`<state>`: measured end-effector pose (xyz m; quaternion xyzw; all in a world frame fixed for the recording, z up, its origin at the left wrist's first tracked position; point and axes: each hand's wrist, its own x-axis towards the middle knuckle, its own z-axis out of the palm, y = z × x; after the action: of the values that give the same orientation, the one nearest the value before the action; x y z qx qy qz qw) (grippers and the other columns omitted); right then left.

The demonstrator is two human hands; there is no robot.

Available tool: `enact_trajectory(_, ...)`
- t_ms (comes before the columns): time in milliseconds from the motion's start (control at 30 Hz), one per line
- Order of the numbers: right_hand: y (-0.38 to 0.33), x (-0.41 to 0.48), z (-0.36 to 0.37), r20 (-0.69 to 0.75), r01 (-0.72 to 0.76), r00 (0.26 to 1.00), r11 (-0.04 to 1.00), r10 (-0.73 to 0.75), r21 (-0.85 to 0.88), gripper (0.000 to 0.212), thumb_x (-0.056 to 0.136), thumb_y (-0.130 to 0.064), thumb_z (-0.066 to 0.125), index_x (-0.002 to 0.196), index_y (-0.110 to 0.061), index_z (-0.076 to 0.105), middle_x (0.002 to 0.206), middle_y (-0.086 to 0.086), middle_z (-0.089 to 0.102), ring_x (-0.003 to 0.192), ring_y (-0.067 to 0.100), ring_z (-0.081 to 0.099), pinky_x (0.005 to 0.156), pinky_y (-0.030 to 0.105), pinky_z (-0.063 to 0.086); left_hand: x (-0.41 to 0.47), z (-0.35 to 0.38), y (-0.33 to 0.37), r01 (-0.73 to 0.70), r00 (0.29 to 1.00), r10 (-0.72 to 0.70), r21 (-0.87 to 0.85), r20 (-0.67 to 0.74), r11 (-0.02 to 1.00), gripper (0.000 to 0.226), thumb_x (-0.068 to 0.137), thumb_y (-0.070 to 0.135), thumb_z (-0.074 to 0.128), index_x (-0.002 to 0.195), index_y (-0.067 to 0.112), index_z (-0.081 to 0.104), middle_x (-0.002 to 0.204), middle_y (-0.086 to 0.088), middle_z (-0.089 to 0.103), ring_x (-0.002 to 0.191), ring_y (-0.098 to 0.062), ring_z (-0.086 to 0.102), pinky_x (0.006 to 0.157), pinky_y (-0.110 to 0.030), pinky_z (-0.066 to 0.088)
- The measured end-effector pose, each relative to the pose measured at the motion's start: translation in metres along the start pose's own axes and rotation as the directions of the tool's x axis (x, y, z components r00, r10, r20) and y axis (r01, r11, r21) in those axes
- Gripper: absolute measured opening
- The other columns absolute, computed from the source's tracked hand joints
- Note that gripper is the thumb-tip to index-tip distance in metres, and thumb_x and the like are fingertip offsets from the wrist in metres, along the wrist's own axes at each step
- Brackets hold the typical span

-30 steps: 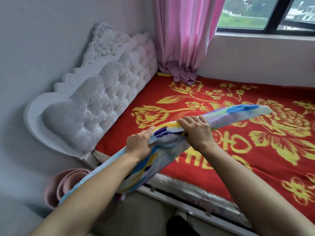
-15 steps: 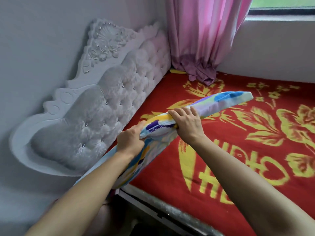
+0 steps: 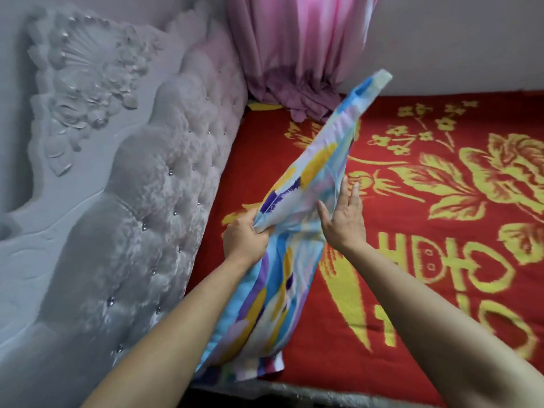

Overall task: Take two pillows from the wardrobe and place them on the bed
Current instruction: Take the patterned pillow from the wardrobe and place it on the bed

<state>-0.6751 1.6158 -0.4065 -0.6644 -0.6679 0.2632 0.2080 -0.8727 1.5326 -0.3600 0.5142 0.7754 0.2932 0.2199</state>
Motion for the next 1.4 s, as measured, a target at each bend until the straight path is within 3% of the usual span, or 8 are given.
enact_trajectory(133,0.014,0.007,0.066,0.159,-0.064,0.986,0.994,0.049,0.090,0.068,0.105,-0.050,0.035,0.160,-0.018,0.013,0.169,0.008,0.004,0.156,0.026,0.000,0.126,0.042,0.007,0.045,0.006,-0.019,0.089,0.992,-0.050,-0.367,0.115,0.926,0.016,0.075,0.018,0.080,0.085,0.022,0.068,0.077,0.008,0.070,0.070,-0.009,0.062,0.066,-0.024,0.047)
enact_trajectory(300,0.034,0.030,0.139,-0.032,-0.178,0.983,0.978,0.183,0.112,0.077,0.098,-0.060,0.025,0.158,-0.013,0.022,0.166,0.016,0.018,0.154,0.026,0.012,0.125,0.040,0.009,0.092,0.044,-0.074,0.275,0.956,-0.104,-0.713,0.275,0.645,0.030,0.078,0.002,0.077,0.104,0.011,0.068,0.098,-0.003,0.075,0.087,-0.012,0.069,0.079,-0.025,0.054)
enact_trajectory(433,0.077,0.044,0.196,0.232,-0.033,0.971,0.997,0.050,-0.077,0.072,0.100,-0.057,0.038,0.158,-0.016,0.024,0.163,0.019,0.022,0.152,0.031,0.018,0.125,0.044,0.016,0.125,0.089,-0.151,0.287,0.950,-0.220,-0.348,0.220,0.893,0.064,0.086,0.022,0.072,0.142,0.013,0.043,0.135,-0.008,0.059,0.119,-0.018,0.058,0.105,-0.038,0.045)
enact_trajectory(600,0.153,0.001,0.258,0.658,0.161,0.723,0.875,0.211,-0.457,0.063,0.096,-0.072,0.023,0.151,-0.043,0.029,0.167,0.007,0.010,0.154,0.034,0.001,0.120,0.064,0.007,0.106,0.149,-0.245,0.382,0.817,-0.420,0.174,0.395,0.908,0.071,0.097,0.045,0.049,0.154,0.019,0.017,0.161,-0.014,0.018,0.147,-0.026,0.020,0.120,-0.035,0.018)
enact_trajectory(733,0.178,-0.015,0.267,0.556,0.158,0.825,0.903,0.101,-0.398,0.065,0.095,-0.071,0.025,0.154,-0.045,0.021,0.169,0.002,0.001,0.155,0.030,-0.008,0.119,0.067,0.000,0.078,0.180,-0.300,0.372,0.700,-0.546,0.419,0.459,0.829,0.066,0.098,0.056,0.031,0.155,0.026,0.014,0.162,-0.018,0.010,0.149,-0.033,0.009,0.121,-0.045,0.012)
enact_trajectory(867,0.197,0.003,0.275,0.256,-0.092,0.949,0.939,0.183,-0.332,0.075,0.093,-0.069,0.042,0.157,-0.038,0.018,0.169,0.008,-0.003,0.155,0.031,-0.005,0.118,0.065,0.001,0.076,0.211,-0.329,0.496,0.773,-0.570,0.295,0.280,0.817,0.076,0.093,0.063,0.036,0.155,0.032,0.004,0.163,-0.014,0.006,0.150,-0.031,0.004,0.119,-0.045,0.008)
enact_trajectory(1067,0.206,0.034,0.254,0.153,-0.631,0.772,0.772,0.617,0.073,0.124,0.076,-0.070,0.069,0.160,-0.019,-0.006,0.165,0.017,0.018,0.151,0.035,0.023,0.120,0.045,0.024,0.099,0.209,-0.313,0.467,0.868,-0.487,0.177,0.095,0.866,0.051,0.089,0.049,0.060,0.136,0.031,0.053,0.132,-0.010,0.061,0.122,-0.034,0.055,0.095,-0.034,0.043)
enact_trajectory(1400,0.134,0.029,0.252,-0.318,-0.239,0.900,0.948,0.298,0.210,0.082,0.095,-0.043,0.064,0.154,0.000,0.028,0.124,0.026,0.047,0.117,0.043,0.050,0.106,0.048,0.041,0.114,0.158,-0.253,0.240,0.868,-0.242,-0.061,-0.434,0.969,0.024,0.091,0.029,0.061,0.100,0.012,0.076,0.090,-0.020,0.073,0.081,-0.036,0.065,0.068,-0.034,0.044)
